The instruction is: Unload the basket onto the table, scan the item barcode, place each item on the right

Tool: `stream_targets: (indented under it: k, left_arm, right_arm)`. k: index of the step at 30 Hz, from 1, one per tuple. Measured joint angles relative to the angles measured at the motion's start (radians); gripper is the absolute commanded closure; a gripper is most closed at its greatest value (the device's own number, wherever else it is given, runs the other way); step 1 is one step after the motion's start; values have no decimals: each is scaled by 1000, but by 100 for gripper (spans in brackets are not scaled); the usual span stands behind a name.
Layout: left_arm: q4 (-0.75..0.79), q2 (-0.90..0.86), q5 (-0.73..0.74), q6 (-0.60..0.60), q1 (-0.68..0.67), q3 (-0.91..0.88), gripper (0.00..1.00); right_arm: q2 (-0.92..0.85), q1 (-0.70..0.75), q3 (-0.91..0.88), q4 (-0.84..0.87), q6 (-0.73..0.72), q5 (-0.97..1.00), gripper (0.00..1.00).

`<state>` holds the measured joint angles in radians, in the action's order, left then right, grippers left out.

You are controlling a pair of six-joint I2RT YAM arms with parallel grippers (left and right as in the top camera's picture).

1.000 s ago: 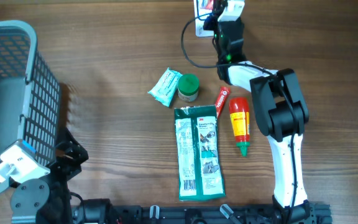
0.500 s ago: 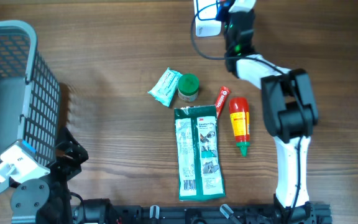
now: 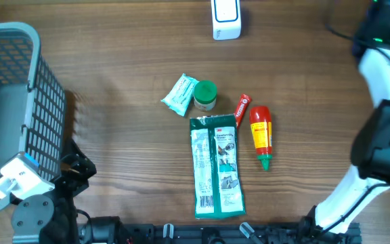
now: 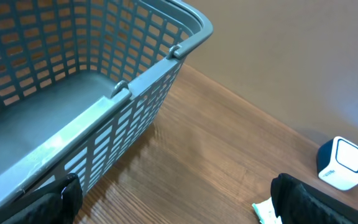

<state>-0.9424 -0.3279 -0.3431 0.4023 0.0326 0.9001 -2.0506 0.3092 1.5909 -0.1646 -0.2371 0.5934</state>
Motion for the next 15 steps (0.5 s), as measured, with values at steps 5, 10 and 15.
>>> stream_targets:
  k: [5, 10, 15]
  left_arm:
    - [0, 0, 0, 0, 0, 0, 0]
    - [0, 0, 0, 0, 0, 0, 0]
    - [0, 0, 0, 0, 0, 0, 0]
  right_arm:
    - [-3, 219, -19, -154, -71, -42, 96]
    - [-5, 385, -85, -201, -89, -146, 76]
    - [-10, 464, -109, -243, -101, -237, 48]
